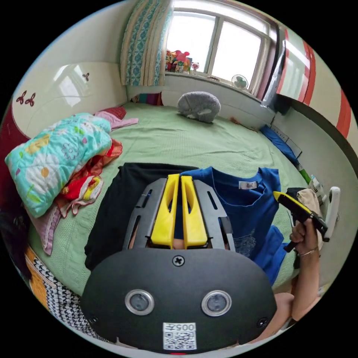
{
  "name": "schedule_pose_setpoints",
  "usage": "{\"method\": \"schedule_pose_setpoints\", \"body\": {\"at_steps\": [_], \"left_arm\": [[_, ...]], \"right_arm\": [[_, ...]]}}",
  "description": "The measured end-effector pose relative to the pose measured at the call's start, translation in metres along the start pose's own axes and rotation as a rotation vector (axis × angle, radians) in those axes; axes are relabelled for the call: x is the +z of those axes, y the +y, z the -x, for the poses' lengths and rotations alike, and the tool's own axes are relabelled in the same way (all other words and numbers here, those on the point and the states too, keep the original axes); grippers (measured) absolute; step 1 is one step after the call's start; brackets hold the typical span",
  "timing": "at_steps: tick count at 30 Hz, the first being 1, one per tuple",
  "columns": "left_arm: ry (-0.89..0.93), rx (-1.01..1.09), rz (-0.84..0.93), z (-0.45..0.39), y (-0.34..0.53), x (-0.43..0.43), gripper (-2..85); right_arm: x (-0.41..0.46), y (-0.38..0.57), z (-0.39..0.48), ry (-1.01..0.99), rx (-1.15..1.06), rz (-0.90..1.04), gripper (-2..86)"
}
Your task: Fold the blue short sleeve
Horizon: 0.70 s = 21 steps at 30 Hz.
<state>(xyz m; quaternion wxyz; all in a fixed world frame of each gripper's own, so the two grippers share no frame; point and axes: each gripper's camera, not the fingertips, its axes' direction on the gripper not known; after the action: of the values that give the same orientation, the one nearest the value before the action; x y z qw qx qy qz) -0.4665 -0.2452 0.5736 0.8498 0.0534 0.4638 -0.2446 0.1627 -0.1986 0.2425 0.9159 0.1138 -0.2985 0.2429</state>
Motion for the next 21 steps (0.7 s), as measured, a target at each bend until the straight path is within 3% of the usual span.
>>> {"method": "schedule_pose_setpoints", "body": {"at_steps": [7,12,15,21], "left_arm": [[-0.029,0.051,-0.043,-0.043,-0.01,0.005,5.2],[-0.074,0.008,-0.065,-0.047,-0.011,0.003,4.9],[-0.019,-0.036,-0.04,-0.047,-0.012,0.006,4.8],[-0.022,0.062,0.024,-0.084,-0.019,0.02,5.2]], "right_arm": [[-0.002,-0.059,0.01,0.181,-0.06,-0.02,-1.1],[0.017,-0.109,0.011,0.207,-0.016,-0.009,-1.1],[0.042,-0.141,0.014,0.294,-0.003,0.008,-1.1],[0.08,-0.17,0.014,0.397,-0.049,0.234,1.3]]}}
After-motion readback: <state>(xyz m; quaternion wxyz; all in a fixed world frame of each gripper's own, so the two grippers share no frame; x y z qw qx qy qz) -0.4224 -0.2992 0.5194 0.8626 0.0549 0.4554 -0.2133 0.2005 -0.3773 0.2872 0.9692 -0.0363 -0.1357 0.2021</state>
